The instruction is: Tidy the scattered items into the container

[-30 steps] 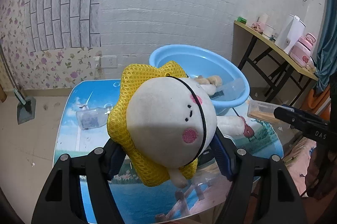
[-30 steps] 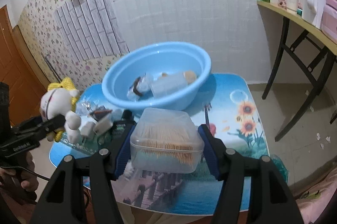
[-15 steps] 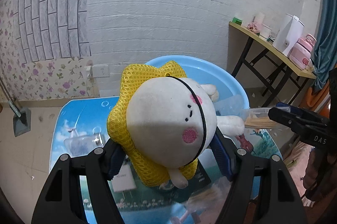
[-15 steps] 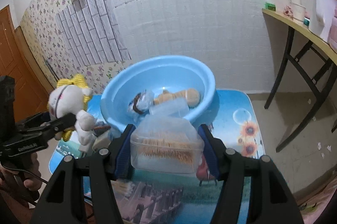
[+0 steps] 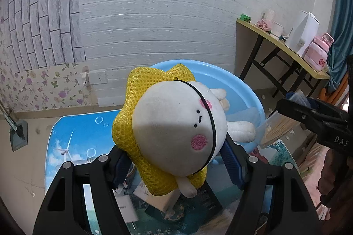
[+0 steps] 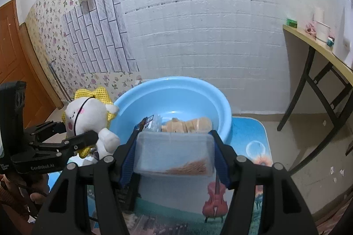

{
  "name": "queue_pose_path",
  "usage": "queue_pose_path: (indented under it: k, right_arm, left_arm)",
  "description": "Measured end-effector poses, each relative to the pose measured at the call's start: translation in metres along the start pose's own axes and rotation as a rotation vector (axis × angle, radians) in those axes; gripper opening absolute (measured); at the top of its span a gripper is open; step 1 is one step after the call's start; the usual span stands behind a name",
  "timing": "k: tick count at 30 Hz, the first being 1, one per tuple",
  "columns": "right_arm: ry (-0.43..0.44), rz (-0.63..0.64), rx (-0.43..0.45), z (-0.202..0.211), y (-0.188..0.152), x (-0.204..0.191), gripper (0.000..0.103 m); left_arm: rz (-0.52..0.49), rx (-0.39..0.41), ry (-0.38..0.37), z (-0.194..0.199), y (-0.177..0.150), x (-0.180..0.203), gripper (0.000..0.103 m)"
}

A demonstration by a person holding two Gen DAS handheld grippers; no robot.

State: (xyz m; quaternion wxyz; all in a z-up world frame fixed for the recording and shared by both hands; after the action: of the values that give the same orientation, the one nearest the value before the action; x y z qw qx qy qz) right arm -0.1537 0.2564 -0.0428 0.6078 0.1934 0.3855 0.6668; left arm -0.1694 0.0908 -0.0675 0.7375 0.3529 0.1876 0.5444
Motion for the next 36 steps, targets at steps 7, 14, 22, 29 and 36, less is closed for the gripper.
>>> queue_pose_path:
  k: [7,14,22,29,36]
  right_arm:
    - [0.013,0.034,0.013,-0.018,0.01,-0.009,0.06]
    - [0.045,0.03,0.013,-0.035,0.017,-0.012,0.06]
    - [0.06,0.027,0.008,-0.045,0.017,-0.014,0.061]
    - [0.059,-0.025,-0.06,-0.062,0.011,-0.004,0.061]
    - [0.045,-0.017,-0.07,-0.063,0.008,-0.005,0.067]
  left_arm:
    - [-0.001,-0.013,-0.006,-0.012,0.004,0.0,0.072]
    - [-0.005,-0.026,-0.013,-0.022,0.006,0.001,0.072]
    - [0.0,-0.043,-0.017,-0.028,0.003,0.0,0.073]
    - [-0.009,-0.047,-0.012,-0.028,0.003,0.0,0.074]
    - [-0.007,-0.047,-0.013,-0.028,0.003,0.0,0.074]
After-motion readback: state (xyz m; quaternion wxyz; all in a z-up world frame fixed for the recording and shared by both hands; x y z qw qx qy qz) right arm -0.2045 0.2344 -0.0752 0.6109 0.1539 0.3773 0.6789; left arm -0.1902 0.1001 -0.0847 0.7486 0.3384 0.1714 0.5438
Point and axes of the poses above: each gripper's, at about its wrist camera, not at the fingertips, and z roughly against the way its jaws point, x to its right, y to its top, the point moved 9 cm from there along -z, roughly the way its jaws point, and after that the axes turned 5 degrees about -z, right-handed, at the moved point
